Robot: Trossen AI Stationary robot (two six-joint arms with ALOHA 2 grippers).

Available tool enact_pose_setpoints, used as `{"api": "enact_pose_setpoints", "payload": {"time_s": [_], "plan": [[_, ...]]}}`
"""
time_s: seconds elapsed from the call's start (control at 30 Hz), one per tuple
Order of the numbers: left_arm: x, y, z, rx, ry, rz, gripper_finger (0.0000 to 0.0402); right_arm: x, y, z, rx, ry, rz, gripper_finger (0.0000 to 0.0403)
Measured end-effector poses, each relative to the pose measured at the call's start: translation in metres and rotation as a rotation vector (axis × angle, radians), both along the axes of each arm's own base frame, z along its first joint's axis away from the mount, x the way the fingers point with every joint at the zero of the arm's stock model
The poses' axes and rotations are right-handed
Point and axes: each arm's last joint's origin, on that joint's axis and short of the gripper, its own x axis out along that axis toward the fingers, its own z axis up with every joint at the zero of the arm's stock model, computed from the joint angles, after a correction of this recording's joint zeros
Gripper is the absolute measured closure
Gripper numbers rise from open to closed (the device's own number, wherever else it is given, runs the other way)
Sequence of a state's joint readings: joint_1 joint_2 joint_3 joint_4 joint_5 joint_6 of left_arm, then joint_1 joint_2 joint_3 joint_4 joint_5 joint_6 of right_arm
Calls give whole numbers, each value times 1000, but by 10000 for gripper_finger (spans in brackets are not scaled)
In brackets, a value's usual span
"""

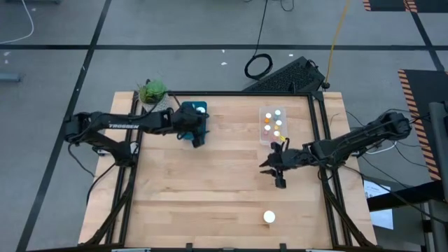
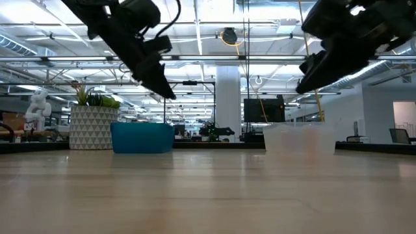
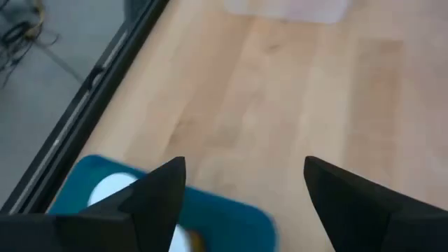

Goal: Pick and place medicine bottles into bin by pill shape (circle, oval)
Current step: Put the large orange pill bottle into the blue bin

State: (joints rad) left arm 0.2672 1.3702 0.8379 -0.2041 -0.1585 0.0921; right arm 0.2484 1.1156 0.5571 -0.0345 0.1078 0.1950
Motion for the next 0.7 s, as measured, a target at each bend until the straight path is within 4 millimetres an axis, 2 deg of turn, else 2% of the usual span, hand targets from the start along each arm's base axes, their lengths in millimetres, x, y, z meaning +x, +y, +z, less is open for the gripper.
{"api": "enact_pose_setpoints", "payload": {"time_s": [0.27,0.47,0.6,0.7], "plan": [[5,-36,9,-1,-44,-78,121,-18,46,0,110,8,22,300],[7,-59,9,-37,-58,-130,121,-45,79,-6,215,85,-33,300],[9,-73,11,-51,-85,-168,121,-60,101,-15,278,137,-47,300],[11,-81,13,-60,-112,-190,121,-63,117,-26,299,144,-45,300]]}}
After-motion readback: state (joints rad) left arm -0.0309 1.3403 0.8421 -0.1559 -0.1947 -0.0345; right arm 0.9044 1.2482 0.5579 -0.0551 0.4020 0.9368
